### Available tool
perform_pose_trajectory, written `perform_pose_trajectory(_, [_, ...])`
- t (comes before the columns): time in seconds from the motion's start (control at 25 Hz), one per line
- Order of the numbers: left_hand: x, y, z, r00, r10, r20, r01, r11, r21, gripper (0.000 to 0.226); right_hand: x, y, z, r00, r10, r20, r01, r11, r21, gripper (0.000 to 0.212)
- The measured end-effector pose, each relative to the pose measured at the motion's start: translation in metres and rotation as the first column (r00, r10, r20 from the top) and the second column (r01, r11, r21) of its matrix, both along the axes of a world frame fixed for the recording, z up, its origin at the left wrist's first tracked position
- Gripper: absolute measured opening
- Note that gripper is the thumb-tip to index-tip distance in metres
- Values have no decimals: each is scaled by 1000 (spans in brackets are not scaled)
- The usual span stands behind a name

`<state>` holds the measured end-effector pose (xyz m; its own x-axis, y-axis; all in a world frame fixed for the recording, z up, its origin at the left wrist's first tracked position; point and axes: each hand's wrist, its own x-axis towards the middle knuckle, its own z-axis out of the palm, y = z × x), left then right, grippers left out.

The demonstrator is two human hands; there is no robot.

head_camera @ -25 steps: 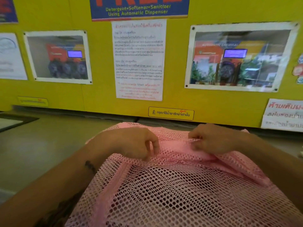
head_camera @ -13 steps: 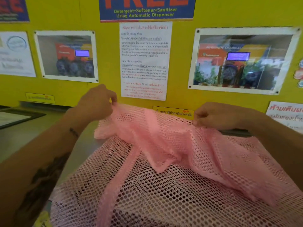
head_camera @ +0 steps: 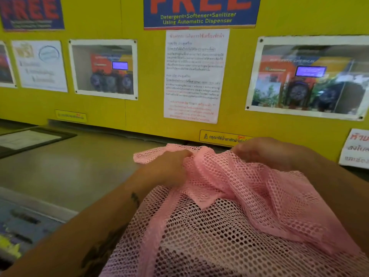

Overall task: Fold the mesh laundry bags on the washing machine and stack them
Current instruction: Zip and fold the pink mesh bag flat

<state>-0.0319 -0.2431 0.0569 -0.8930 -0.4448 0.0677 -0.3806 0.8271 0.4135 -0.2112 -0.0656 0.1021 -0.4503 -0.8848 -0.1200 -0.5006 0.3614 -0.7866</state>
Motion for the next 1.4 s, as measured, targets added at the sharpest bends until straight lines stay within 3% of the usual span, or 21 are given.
perform_pose_trajectory(0.08, [4,-1,6,998,-21,-66,21,1000,-7,62,-16,-6,-14,924,-147,-354,136,989,-54,25])
perform_pose_trajectory(0.16, [15,-5,23,989,-35,-141,42,998,46,49,-22,-9,-32,832,-36,-554,129,983,130,28])
perform_pose_trajectory(0.24, [33,-16,45,983,-64,-172,81,993,90,40,-24,-11,-43,780,81,-621,110,959,263,28])
perform_pose_trajectory(0.36, [68,-34,75,993,-97,-64,103,990,98,43,-26,-6,-24,657,93,-748,185,942,280,3])
perform_pose_trajectory(0.52, [104,-66,93,988,9,152,-34,986,162,45,-41,3,18,483,183,-856,479,763,433,11])
perform_pose_trajectory(0.64, [112,-82,89,954,152,259,-196,968,155,60,-31,-10,25,372,143,-917,585,731,351,15])
perform_pose_trajectory(0.72, [109,-82,81,956,231,180,-254,960,119,55,-19,-34,22,402,60,-914,522,805,283,12])
perform_pose_trajectory(0.8, [100,-71,67,966,254,50,-254,967,-22,32,-7,-64,15,552,-5,-834,328,921,212,19])
perform_pose_trajectory(0.88, [88,-64,39,976,217,30,-209,963,-169,14,14,-91,6,685,53,-727,121,975,185,35])
perform_pose_trajectory(0.92, [84,-61,23,982,176,71,-163,973,-162,13,23,-102,0,712,137,-689,21,976,217,40])
perform_pose_trajectory(1.0, [79,-59,-6,986,126,112,-117,990,-85,14,38,-116,-12,703,346,-621,-94,911,401,41])
perform_pose_trajectory(1.08, [79,-65,-20,989,145,-24,-146,988,-52,15,42,-121,-17,656,468,-592,-78,822,564,40])
perform_pose_trajectory(1.16, [81,-71,-19,970,177,-169,-189,980,-62,21,48,-121,-9,574,468,-672,-1,821,571,39])
perform_pose_trajectory(1.24, [85,-75,-10,943,200,-266,-228,971,-76,22,68,-115,9,532,340,-775,-7,918,397,37])
perform_pose_trajectory(1.28, [86,-76,-4,929,212,-302,-244,967,-71,21,84,-109,20,563,247,-789,-72,965,251,32])
perform_pose_trajectory(1.36, [88,-78,4,898,245,-366,-277,960,-38,22,121,-90,36,675,182,-715,-261,965,0,23])
perform_pose_trajectory(1.4, [89,-78,7,875,263,-405,-298,954,-23,22,139,-76,41,688,254,-680,-360,933,-16,20])
